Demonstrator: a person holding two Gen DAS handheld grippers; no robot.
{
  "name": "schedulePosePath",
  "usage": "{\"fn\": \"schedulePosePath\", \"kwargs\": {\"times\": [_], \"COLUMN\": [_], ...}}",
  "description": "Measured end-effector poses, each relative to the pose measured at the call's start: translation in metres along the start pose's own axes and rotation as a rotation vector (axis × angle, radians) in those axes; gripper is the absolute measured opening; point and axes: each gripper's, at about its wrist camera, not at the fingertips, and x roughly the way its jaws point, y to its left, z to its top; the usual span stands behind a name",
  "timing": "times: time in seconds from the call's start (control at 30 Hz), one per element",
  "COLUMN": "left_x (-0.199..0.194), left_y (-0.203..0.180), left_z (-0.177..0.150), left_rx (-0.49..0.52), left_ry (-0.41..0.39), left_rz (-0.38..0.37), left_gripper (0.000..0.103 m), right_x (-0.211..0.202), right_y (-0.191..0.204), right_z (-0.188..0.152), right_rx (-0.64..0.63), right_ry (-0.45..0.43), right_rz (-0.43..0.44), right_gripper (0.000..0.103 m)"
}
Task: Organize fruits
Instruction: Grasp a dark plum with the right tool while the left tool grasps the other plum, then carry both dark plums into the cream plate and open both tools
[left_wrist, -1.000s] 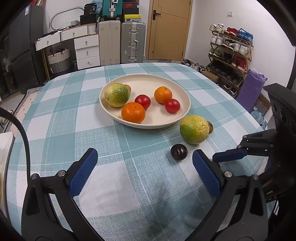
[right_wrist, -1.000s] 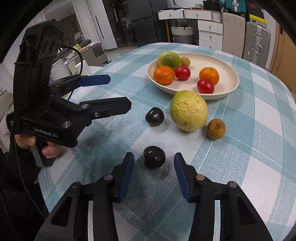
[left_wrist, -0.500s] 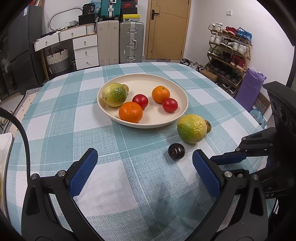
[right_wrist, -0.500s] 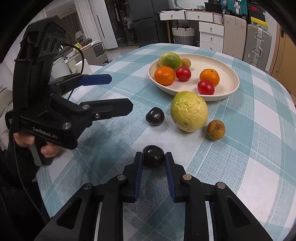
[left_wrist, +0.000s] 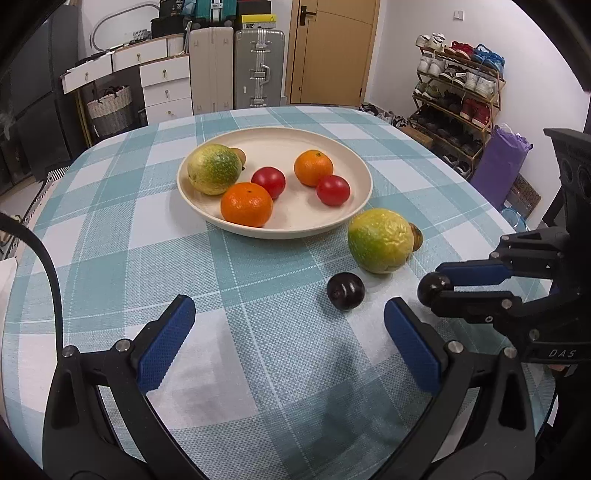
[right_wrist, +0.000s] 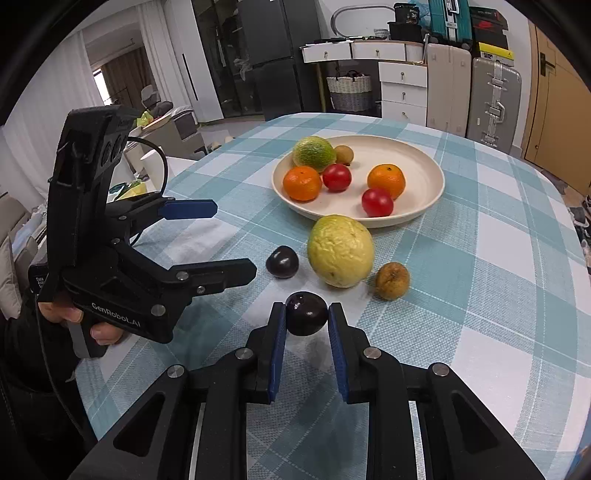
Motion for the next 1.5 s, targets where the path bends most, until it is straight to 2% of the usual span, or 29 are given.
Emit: {"fn": "schedulePosePath", "kwargs": {"times": [0.13, 0.27, 0.3, 0.37, 0.43, 0.5, 0.8, 0.9, 1.1, 1.5], "left_x": [0.005, 0.012, 0.014, 0.018, 0.02, 0.022, 0.026, 0.027, 0.022, -0.012], "left_y": [-0.006, -0.017, -0.019, -0.024, -0.026, -0.027, -0.028, -0.03, -0.03, -0.016], "left_z": [0.002, 0.004, 0.004, 0.004, 0.004, 0.004, 0.007, 0.008, 0.008, 0.019], "left_rx": [0.015, 0.055, 0.068, 0.086, 0.091, 0.089, 0.074, 0.073, 0.071, 0.04], "left_ry": [0.01, 0.027, 0.039, 0.057, 0.067, 0.073, 0.08, 0.08, 0.061, -0.071], "left_rz": [-0.01, -0.029, -0.028, -0.029, -0.039, -0.047, -0.089, -0.099, -0.103, -0.12], "left_gripper": [0.099, 0.081, 0.072, 0.062, 0.057, 0.047, 0.028, 0.023, 0.022, 0.022], "right_x": [-0.003, -0.006, -0.007, -0.008, -0.009, -0.009, -0.013, -0.015, -0.016, -0.026], "right_y": [-0.005, -0.006, -0.007, -0.007, -0.009, -0.009, -0.012, -0.012, -0.012, -0.02], "right_z": [0.0, 0.0, 0.0, -0.001, -0.001, 0.0, 0.001, 0.001, 0.001, 0.005], "right_rx": [0.016, 0.023, 0.025, 0.029, 0.033, 0.034, 0.04, 0.04, 0.042, 0.09], "right_ry": [-0.006, -0.015, -0.017, -0.022, -0.025, -0.026, -0.036, -0.04, -0.047, -0.12], "right_rz": [-0.013, -0.012, -0.007, -0.002, -0.001, -0.003, -0.005, -0.005, -0.004, -0.018], "right_gripper": [0.024, 0.024, 0.024, 0.024, 0.024, 0.024, 0.024, 0.024, 0.024, 0.024]}}
